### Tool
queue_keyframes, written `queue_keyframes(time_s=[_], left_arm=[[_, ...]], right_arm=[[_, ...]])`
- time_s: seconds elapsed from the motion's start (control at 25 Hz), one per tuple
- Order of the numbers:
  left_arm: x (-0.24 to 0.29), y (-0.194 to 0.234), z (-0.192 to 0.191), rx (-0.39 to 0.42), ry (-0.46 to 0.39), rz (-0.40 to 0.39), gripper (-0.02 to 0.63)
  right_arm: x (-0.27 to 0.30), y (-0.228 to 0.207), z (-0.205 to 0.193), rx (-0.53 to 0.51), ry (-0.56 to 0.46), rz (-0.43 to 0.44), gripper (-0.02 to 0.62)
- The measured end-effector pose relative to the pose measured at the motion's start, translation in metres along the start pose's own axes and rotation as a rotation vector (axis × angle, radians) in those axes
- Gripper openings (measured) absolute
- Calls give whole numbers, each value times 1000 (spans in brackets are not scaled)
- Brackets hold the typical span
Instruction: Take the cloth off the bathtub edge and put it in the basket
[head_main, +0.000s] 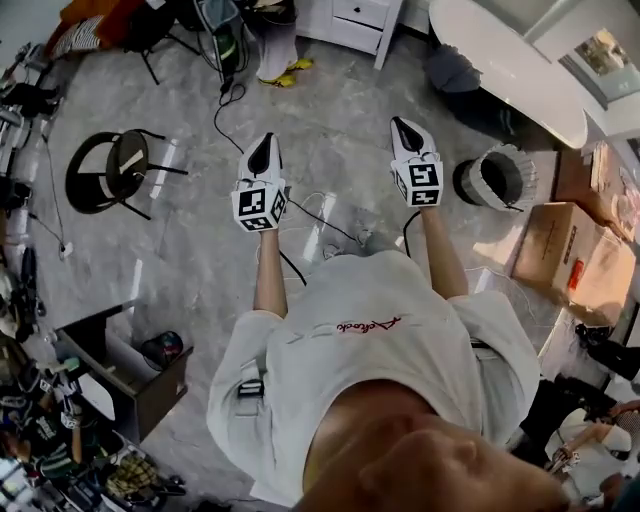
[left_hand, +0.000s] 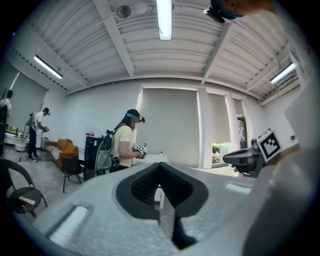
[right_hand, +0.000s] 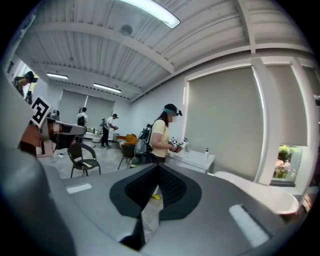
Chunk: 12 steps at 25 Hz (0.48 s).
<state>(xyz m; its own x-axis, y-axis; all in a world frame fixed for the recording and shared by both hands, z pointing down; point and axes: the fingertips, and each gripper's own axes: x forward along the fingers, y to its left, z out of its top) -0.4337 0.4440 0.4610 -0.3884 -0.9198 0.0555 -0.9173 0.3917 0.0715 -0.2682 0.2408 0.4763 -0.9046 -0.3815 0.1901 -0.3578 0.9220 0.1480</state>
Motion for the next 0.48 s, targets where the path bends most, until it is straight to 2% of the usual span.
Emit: queue_keyframes(time_s=[0.16,0.48], left_arm=[[47,-52,-7,0,20,-157,0],[114,-177,-10,32,34,-402,0]], right_arm=[[-43,-56,-21,32,40,-158,6],[-131,-149,-55,89,61,-388,6]])
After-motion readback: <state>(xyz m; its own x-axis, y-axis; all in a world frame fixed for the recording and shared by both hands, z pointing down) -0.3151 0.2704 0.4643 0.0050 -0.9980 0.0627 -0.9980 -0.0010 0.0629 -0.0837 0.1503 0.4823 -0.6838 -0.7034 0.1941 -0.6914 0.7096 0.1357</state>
